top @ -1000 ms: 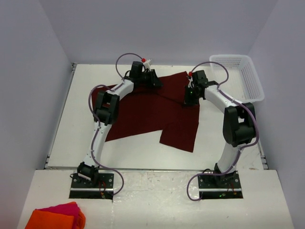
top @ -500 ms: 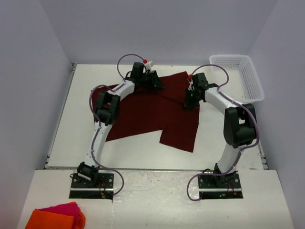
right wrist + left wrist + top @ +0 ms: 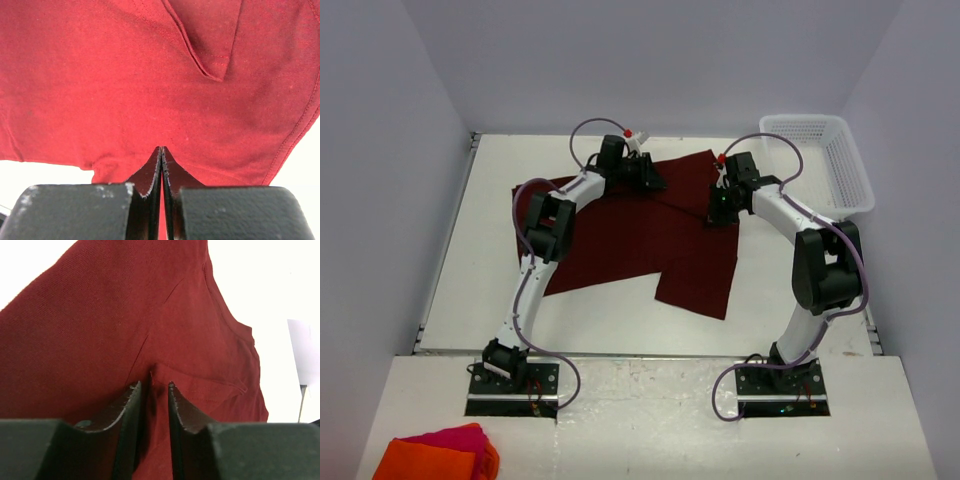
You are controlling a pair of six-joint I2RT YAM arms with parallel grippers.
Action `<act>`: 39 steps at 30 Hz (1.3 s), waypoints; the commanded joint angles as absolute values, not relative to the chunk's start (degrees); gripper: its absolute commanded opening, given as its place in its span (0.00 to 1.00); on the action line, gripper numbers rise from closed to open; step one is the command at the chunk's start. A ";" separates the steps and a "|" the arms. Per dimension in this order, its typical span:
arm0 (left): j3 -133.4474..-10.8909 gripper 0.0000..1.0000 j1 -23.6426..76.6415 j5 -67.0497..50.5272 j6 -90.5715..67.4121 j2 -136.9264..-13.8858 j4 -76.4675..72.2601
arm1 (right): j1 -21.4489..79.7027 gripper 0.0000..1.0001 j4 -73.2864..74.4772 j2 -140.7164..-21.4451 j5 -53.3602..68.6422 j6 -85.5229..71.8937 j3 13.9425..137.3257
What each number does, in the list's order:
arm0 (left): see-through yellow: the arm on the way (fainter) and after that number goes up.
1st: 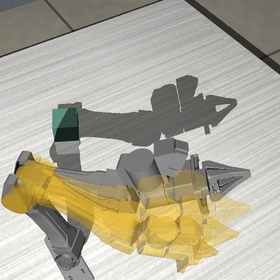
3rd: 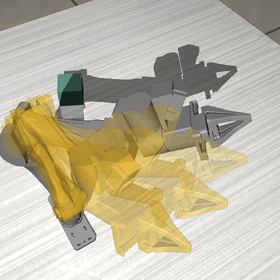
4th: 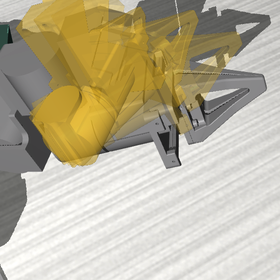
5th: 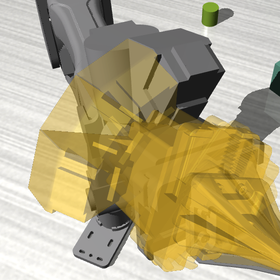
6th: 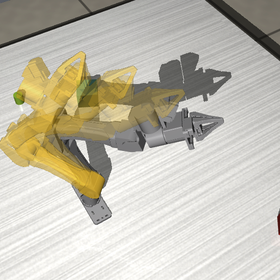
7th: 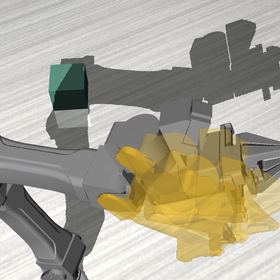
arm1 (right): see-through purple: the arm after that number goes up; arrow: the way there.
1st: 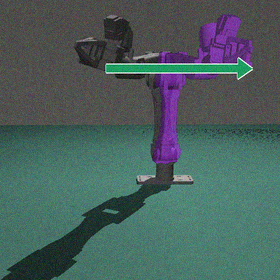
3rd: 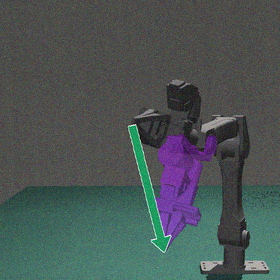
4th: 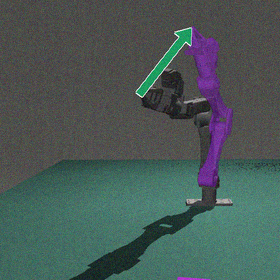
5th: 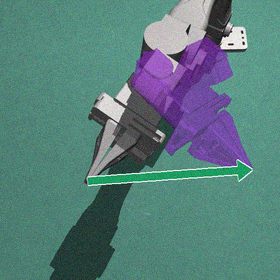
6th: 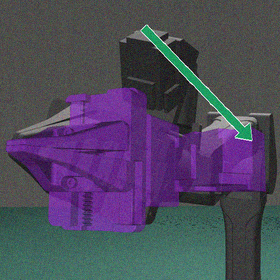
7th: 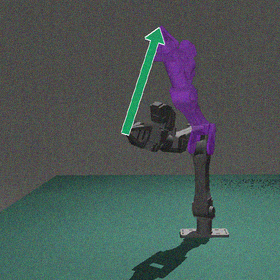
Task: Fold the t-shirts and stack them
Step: Fold the flattened tshirt in 1/3 of the way
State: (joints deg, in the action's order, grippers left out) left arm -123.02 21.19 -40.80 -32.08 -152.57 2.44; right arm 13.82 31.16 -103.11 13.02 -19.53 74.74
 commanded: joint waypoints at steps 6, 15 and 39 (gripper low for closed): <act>-124.37 0.06 22.06 -42.01 -31.90 -153.02 1.06 | 14.06 0.00 28.92 -101.51 14.33 -19.86 74.09; -118.13 0.00 22.32 -43.68 -31.90 -148.54 -5.18 | 14.06 0.00 28.57 -102.83 15.38 -19.86 73.83; -103.63 0.00 23.29 -45.70 -30.15 -135.71 -13.18 | 15.29 0.00 28.21 -105.47 16.61 -19.86 74.18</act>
